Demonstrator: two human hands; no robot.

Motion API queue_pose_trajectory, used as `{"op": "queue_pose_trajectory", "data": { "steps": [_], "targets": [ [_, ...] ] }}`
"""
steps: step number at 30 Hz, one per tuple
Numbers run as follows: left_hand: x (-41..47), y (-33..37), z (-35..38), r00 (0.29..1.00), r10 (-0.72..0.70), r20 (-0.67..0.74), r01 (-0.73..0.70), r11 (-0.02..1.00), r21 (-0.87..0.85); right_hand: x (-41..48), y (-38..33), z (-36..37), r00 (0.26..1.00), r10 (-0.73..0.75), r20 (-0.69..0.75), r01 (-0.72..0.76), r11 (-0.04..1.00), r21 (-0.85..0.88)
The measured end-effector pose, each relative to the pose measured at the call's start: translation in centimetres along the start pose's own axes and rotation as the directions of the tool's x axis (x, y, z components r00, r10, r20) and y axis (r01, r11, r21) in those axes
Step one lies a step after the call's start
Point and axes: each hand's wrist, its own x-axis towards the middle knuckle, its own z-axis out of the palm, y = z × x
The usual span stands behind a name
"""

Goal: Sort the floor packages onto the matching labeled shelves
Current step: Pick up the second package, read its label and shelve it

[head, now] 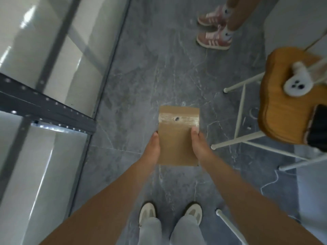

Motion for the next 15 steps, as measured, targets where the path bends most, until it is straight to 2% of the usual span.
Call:
{"op": "queue_pose_trajectory", "data": {
  "steps": [4, 7, 11, 15],
  "targets": [
    [-8.1, 5.9, -4.4, 0.998, 0.052, -0.028, -0.052, 0.999, 0.003, -7.6, -6.8, -0.9, 0.999, -0.039, 0.017, 0.039, 0.999, -0.018],
    [-11.6, 7.0, -7.7, 0.994, 0.074, -0.085, -0.081, 0.994, -0.076, -12.7, -10.3, -1.0, 0.996, -0.071, 0.050, 0.073, 0.997, -0.038],
    [-18.5, 9.1, -11.3, 0.992, 0.015, -0.125, -0.030, 0.993, -0.112, -18.9, -13.2, -0.7, 0.982, -0.125, 0.140, 0.137, 0.987, -0.083],
    [-25.7, 11.5, -13.1, 0.964, 0.121, -0.237, -0.153, 0.981, -0.120, -24.0, -16.1, -0.8, 0.963, -0.179, 0.199, 0.207, 0.970, -0.128]
  ]
}}
